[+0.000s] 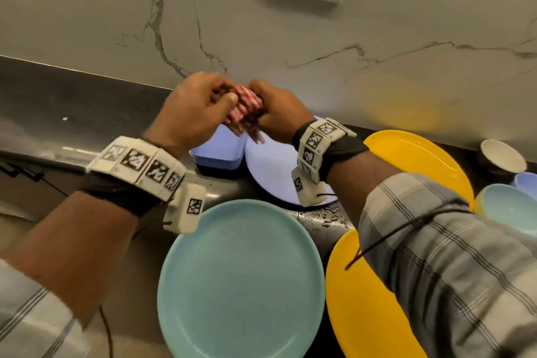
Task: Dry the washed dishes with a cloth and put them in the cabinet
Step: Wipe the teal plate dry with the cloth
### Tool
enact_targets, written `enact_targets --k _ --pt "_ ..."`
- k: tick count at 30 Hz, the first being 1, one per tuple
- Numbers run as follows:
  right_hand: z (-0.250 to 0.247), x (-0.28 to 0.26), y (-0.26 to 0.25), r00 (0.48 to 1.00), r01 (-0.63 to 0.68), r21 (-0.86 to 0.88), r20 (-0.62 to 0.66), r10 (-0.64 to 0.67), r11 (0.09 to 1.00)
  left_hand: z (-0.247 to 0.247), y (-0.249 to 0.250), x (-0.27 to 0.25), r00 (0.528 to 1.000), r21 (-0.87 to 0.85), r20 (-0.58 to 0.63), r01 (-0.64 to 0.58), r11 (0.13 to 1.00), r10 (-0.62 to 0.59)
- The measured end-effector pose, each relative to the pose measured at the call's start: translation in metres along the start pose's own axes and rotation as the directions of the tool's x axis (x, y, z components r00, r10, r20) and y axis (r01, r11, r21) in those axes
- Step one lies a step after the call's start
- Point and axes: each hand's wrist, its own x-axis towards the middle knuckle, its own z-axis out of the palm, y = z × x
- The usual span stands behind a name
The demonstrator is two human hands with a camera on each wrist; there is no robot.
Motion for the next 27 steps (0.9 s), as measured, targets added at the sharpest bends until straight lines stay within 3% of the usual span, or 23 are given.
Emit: enact_targets --k 2,4,7,10,12,19,23,27 --pt "-0.006 -0.011 -0.005 1.000 -0.022 -0.023 0.021 0.022 0.999 -0.003 -0.005 -0.028 0.993 -0.106 -0.112 0.029 0.994 -0.041" --pt "-0.008 -0.025 -0.007 0.997 -0.043 -0.037 0.056 0.045 0.998 0.002 -0.015 -0.061 0.981 -0.132 -0.120 0.138 0.982 -0.154" --pt "-0.010 -0.047 -0.004 0.992 -0.067 -0.034 0.104 0.070 0.997 0.024 -0.036 -0.110 0.917 0.092 0.151 0.359 0.929 -0.369" --pt "-0.014 -0.068 0.001 0.983 -0.115 -0.014 0.139 0.116 0.993 0.046 -0.055 -0.148 0.785 0.392 0.373 0.349 0.851 -0.494" --pt "-0.017 -0.082 0.003 0.978 -0.133 -0.010 0.161 0.133 0.991 0.053 -0.059 -0.159 0.755 0.436 0.389 0.353 0.828 -0.527" --pt "-0.043 -0.129 0.014 0.965 -0.199 0.013 0.177 0.193 0.980 0.033 -0.049 -0.163 0.731 0.320 0.361 0.485 0.814 -0.579" --pt "-0.066 -0.158 0.025 0.977 -0.184 0.038 0.113 0.179 0.982 0.011 -0.022 -0.171 0.777 0.048 0.307 0.563 0.825 -0.549" --pt "-0.083 -0.184 0.042 0.972 -0.233 0.184 0.034 0.230 0.955 -0.010 0.000 -0.181 0.852 -0.073 0.176 0.511 0.857 -0.493"
